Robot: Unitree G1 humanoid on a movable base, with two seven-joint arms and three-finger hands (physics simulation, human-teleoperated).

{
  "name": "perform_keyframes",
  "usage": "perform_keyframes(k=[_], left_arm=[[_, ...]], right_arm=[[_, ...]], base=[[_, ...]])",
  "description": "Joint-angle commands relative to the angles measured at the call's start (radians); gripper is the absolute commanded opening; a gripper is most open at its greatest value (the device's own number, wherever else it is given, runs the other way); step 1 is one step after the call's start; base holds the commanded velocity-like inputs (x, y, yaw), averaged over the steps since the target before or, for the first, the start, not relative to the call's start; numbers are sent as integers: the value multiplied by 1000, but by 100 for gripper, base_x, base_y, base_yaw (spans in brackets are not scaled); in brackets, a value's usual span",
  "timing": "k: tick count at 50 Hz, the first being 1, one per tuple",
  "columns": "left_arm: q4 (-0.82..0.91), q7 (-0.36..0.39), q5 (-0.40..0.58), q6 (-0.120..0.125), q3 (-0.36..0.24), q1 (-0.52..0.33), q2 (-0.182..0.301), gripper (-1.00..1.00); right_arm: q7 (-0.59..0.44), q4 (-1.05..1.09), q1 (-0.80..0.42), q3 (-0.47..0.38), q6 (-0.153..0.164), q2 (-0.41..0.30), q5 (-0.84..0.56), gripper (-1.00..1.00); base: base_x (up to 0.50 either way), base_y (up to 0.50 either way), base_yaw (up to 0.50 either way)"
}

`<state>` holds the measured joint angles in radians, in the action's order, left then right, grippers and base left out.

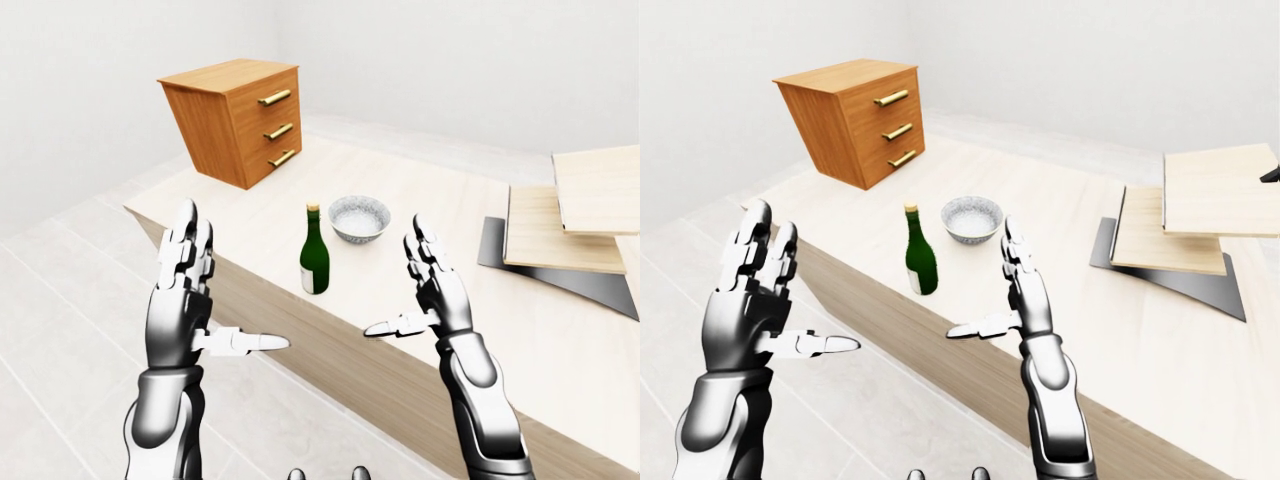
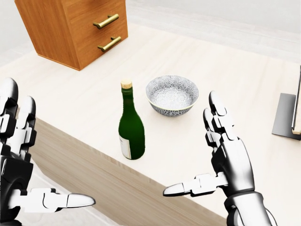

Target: Put the wine bottle on the wine rack.

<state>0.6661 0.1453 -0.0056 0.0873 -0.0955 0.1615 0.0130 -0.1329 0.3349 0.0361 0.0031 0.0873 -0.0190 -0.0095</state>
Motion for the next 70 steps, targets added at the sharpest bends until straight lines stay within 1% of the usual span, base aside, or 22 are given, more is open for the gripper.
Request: perform_keyframes(k=[1, 10, 16, 22, 30, 33, 44, 55, 70], left_arm=[[50, 8, -6, 0, -28, -6, 3, 100], [45, 15, -1, 0, -23, 9, -6, 100], [33, 19, 1, 0, -19, 10, -7, 100], [61, 26, -9, 0, -22, 19, -8, 100], [34, 25, -1, 0, -17, 24, -12, 100], [24, 23, 6, 0, -8, 27, -13, 100], [-8, 19, 2, 0, -13, 22, -11, 100], [-1, 14, 9, 0, 2, 23, -11, 100], [-23, 9, 11, 0, 21, 27, -12, 100]], right_arm=[[-5, -7, -19, 4, 0, 3, -2, 100], [-9, -8, -23, 13, 0, 3, -6, 100], [-9, -8, -29, 9, 0, 4, 1, 100], [-19, -21, -20, 17, 0, -1, -6, 100], [-27, -19, -20, 12, 0, -1, -8, 100], [-33, -39, -18, 20, 0, -2, -15, 100], [-35, -59, -28, 20, 0, 3, -13, 100], [-31, -56, -27, 20, 0, 4, -17, 100], [-17, -75, -43, 17, 0, 4, -25, 100]], base=[[31, 8, 0], [38, 3, 0], [1, 1, 0], [2, -3, 0], [26, -24, 0], [-1, 0, 0], [0, 0, 0], [26, -4, 0], [0, 0, 0]])
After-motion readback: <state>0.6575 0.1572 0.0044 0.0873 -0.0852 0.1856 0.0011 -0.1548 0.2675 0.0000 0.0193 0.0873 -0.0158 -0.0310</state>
